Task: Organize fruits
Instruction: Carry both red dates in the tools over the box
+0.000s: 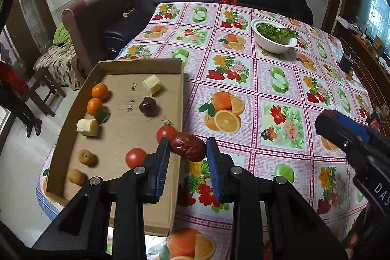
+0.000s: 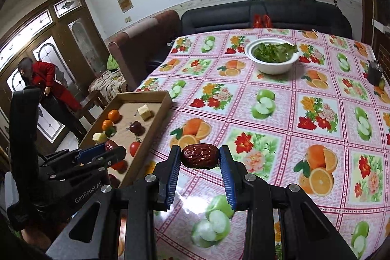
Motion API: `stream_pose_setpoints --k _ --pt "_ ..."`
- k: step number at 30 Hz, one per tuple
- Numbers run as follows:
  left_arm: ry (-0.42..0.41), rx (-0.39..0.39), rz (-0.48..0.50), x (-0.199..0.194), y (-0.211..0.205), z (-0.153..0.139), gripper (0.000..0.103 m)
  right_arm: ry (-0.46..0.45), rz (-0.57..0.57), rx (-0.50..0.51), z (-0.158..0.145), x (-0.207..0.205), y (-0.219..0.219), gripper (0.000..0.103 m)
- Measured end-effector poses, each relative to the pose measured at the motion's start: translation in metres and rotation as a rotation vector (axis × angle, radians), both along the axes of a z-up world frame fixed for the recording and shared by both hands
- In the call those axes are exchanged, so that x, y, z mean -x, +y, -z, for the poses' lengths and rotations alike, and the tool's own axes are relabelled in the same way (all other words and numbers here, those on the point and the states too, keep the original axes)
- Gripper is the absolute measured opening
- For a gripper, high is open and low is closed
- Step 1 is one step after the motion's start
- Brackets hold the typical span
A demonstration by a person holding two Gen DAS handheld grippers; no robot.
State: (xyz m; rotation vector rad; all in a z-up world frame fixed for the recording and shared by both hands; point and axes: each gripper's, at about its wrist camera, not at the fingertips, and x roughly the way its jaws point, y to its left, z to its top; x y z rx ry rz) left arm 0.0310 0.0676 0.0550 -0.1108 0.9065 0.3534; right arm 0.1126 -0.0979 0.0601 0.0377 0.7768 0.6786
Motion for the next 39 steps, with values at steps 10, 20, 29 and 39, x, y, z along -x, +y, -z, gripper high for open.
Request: stream_pose_setpoints --k 10,20,29,39 --pt "-0.001 0.001 0.003 0.012 0.001 0.002 0.028 -0.03 -0.032 -0.019 -0.011 0.007 0.008 0.033" --pt "-0.001 0.001 -0.029 0.023 0.017 0.003 0.028 -0.032 -0.072 -0.029 -0.015 0.011 0.023 0.033" --pt "0.012 0.077 -0.064 0.042 0.049 0.011 0.028 -0.03 -0.117 -0.034 -0.017 0.009 0.044 0.033" --pt "0.009 0.184 -0.176 0.079 0.113 0.023 0.028 -0.009 -0.189 -0.04 -0.012 0.008 0.079 0.032"
